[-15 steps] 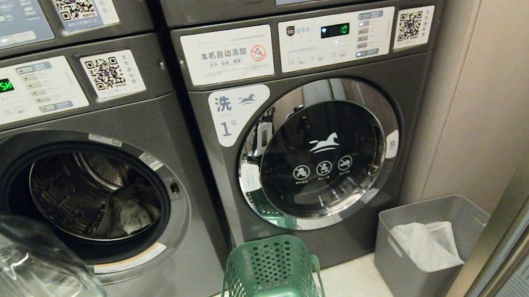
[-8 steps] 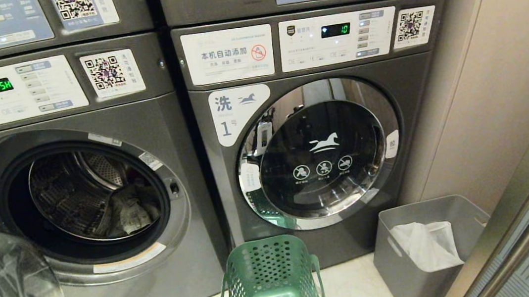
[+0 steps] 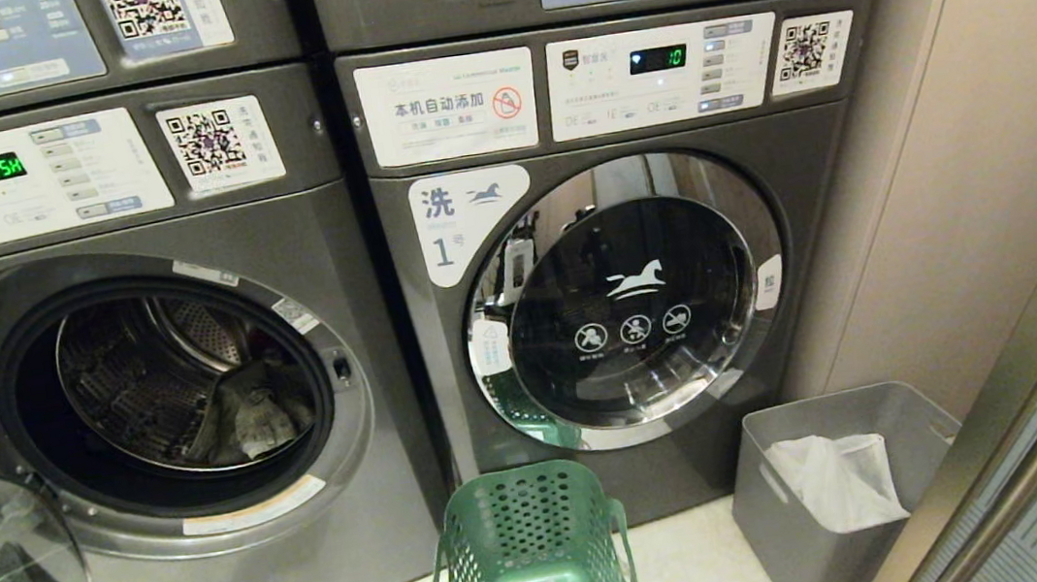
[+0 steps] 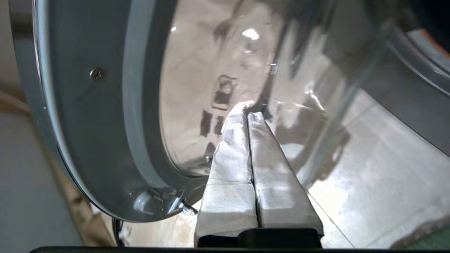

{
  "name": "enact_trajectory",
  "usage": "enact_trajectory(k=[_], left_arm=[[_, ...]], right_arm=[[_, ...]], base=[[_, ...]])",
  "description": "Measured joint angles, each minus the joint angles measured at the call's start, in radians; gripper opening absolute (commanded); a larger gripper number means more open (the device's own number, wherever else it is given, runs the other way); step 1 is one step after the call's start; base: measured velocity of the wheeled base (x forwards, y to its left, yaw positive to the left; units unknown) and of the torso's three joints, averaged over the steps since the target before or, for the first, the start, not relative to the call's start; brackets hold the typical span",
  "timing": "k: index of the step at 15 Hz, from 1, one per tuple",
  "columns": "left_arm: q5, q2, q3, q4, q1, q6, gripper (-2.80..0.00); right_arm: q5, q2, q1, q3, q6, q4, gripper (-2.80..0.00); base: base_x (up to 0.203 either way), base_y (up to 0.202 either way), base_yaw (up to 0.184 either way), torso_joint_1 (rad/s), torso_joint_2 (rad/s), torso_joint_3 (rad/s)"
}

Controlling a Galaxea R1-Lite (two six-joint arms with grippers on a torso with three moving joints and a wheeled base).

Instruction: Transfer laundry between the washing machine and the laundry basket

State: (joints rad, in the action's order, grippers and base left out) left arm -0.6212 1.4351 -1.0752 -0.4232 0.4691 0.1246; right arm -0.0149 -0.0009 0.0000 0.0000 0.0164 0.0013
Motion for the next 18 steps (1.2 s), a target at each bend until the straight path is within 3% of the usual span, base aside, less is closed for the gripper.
enact_trajectory(k=[2, 4, 9, 14, 16, 18], left_arm=[[-0.064, 0.084, -0.033, 0.001, 0.052, 0.089, -2.8], [-0.074, 0.158, -0.101, 0.018, 0.123, 0.124, -2.8], [-0.078, 0.288, -0.266, 0.116, 0.274, 0.128, -2.8], [-0.074, 0.433, -0.469, 0.156, 0.479, 0.123, -2.8], [-0.055, 0.455, -0.492, 0.157, 0.51, 0.125, -2.8], [-0.006, 0.414, -0.452, 0.158, 0.473, 0.125, -2.8]], right_arm=[[0.0, 0.0, 0.0, 0.0, 0.0, 0.0, -2.8], [0.0, 0.0, 0.0, 0.0, 0.0, 0.0, -2.8], [0.0, 0.0, 0.0, 0.0, 0.0, 0.0, -2.8], [0.0, 0.0, 0.0, 0.0, 0.0, 0.0, -2.8], [0.0, 0.0, 0.0, 0.0, 0.0, 0.0, -2.8], [0.0, 0.0, 0.0, 0.0, 0.0, 0.0, -2.8]], base=[[0.0, 0.0, 0.0, 0.0, 0.0, 0.0], [0.0, 0.0, 0.0, 0.0, 0.0, 0.0], [0.0, 0.0, 0.0, 0.0, 0.0, 0.0], [0.0, 0.0, 0.0, 0.0, 0.0, 0.0], [0.0, 0.0, 0.0, 0.0, 0.0, 0.0], [0.0, 0.0, 0.0, 0.0, 0.0, 0.0]])
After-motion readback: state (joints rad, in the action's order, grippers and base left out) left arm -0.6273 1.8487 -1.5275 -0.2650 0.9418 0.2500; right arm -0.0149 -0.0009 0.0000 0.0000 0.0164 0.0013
